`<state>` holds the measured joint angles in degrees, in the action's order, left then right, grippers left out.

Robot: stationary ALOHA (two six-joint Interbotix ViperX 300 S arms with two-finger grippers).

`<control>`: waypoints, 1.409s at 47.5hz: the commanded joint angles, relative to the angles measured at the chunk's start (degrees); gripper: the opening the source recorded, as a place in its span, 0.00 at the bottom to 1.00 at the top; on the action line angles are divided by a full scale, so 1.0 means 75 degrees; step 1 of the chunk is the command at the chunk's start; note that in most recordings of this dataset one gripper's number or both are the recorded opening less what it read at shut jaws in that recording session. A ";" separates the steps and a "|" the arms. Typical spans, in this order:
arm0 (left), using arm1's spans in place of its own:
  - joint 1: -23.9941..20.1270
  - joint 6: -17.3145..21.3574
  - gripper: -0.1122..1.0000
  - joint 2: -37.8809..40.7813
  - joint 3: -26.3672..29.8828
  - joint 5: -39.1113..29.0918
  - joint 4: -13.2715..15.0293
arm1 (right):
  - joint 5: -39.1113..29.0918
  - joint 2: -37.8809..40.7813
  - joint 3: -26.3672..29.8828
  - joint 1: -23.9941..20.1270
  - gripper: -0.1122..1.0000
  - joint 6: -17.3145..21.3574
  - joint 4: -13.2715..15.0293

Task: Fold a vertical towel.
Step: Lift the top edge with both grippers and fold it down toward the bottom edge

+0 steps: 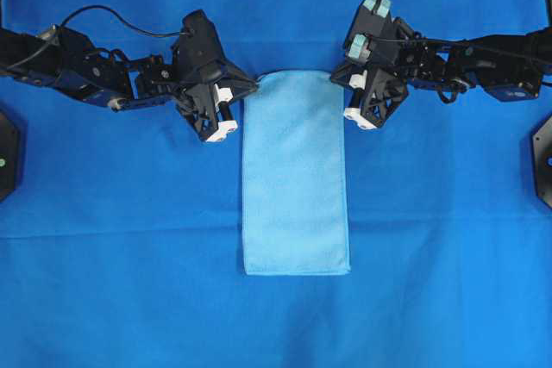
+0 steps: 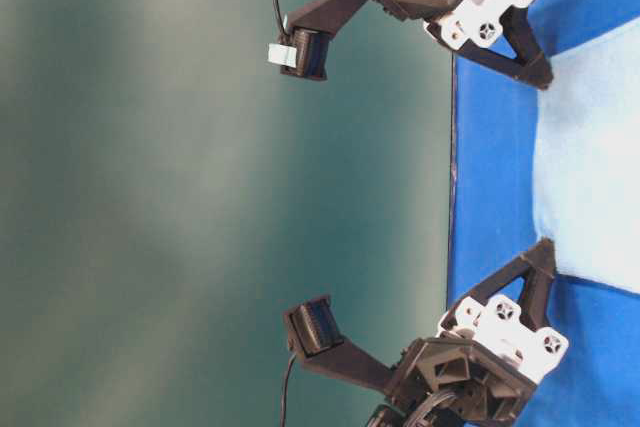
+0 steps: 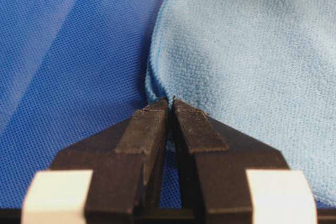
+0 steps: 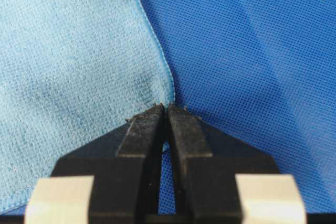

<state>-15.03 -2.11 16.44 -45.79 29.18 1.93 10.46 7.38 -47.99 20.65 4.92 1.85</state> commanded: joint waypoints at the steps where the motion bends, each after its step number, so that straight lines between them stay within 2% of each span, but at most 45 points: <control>1: -0.0059 0.0023 0.13 -0.0305 0.0059 -0.0070 -0.0012 | 0.0012 -0.0211 0.0012 0.0094 0.13 0.0023 -0.0012; 9: -0.0340 0.0246 0.13 -0.0562 0.0105 -0.0234 -0.0012 | 0.0012 -0.0574 0.0000 0.0305 0.13 -0.0012 0.0000; 21: -0.0902 0.0680 0.13 -0.0562 0.0516 -0.0246 -0.0012 | 0.0012 -0.0785 0.0117 0.0949 0.13 -0.0234 0.0023; 27: -0.1184 0.1008 0.13 -0.0551 0.0727 -0.0270 -0.0012 | 0.0012 -0.0785 0.0176 0.1055 0.13 -0.0305 0.0023; 33: -0.1230 0.1113 0.13 -0.0551 0.0820 -0.0445 -0.0012 | 0.0012 -0.0797 0.0188 0.1066 0.13 -0.0305 0.0023; 43: -0.1184 0.1125 0.13 -0.0855 0.0727 -0.0914 -0.0012 | -0.0117 -0.1148 0.0199 0.1066 0.13 -0.0316 0.0023; 52: -0.0914 0.1277 0.13 -0.1699 0.0504 -0.1371 -0.0035 | -0.0703 -0.1863 0.0152 0.0973 0.13 -0.0270 0.0023; 58: -0.0574 0.1383 0.13 -0.2215 0.0293 -0.1512 -0.0023 | -0.1008 -0.2438 0.0012 0.0691 0.13 -0.0258 0.0012; 67: 0.0023 0.1207 0.13 -0.2625 -0.0012 -0.1570 -0.0035 | -0.1148 -0.3000 -0.0270 0.0047 0.13 -0.0176 -0.0047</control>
<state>-16.26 7.29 -1.14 -45.70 17.58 1.85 2.20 -12.92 -49.75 22.76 3.25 1.85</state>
